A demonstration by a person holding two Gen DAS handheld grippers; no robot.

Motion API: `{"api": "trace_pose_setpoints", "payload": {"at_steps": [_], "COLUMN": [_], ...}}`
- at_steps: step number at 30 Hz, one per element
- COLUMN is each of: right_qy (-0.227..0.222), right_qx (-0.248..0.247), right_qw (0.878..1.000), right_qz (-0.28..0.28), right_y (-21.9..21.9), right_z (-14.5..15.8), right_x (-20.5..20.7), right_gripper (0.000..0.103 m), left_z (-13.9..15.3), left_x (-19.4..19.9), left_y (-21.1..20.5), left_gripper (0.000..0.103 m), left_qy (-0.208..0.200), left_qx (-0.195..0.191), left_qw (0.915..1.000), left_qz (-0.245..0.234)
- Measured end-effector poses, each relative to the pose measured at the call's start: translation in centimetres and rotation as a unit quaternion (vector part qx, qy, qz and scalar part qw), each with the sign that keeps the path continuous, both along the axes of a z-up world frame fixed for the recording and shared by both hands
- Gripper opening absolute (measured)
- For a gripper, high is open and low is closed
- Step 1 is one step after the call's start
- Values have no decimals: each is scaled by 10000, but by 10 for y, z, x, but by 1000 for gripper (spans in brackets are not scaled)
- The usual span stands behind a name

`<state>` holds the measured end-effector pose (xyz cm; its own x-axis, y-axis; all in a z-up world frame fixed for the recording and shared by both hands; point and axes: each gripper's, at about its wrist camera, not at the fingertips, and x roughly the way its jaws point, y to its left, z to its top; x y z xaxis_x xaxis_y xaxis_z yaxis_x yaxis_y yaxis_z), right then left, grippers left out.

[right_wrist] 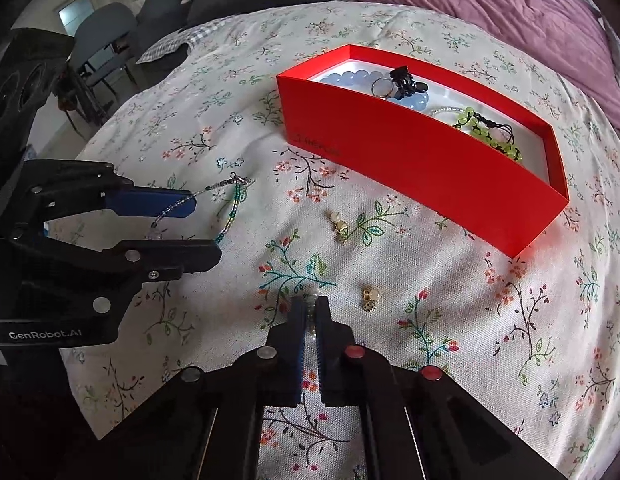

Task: Organize jewelry
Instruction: 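Carry the bracelet and pearl ring into the red box and open both tools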

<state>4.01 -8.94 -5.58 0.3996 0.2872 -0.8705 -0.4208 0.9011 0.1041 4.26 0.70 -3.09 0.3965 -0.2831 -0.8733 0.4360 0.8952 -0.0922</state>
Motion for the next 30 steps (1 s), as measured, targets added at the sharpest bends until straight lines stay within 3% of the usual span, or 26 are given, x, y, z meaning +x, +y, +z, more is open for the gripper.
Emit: {"api": "trace_pose_setpoints", "payload": {"at_steps": [18,30], "right_qy": [-374,-689], "right_qx": [180,316], "right_qw": [9987,9939], "right_qz": [-289,-796], "right_y": [-17,-45], "right_z": [41,74], "right_x": [7,34], "right_gripper": [2,3], "left_z": [27,48], "left_x": [11,44], "left_y": [-4,-14], "left_gripper": [45,45], "left_qy": [-267,-391], "left_qx": [-191,-329], "left_qw": [9994,9984], "left_qz": [81,236]}}
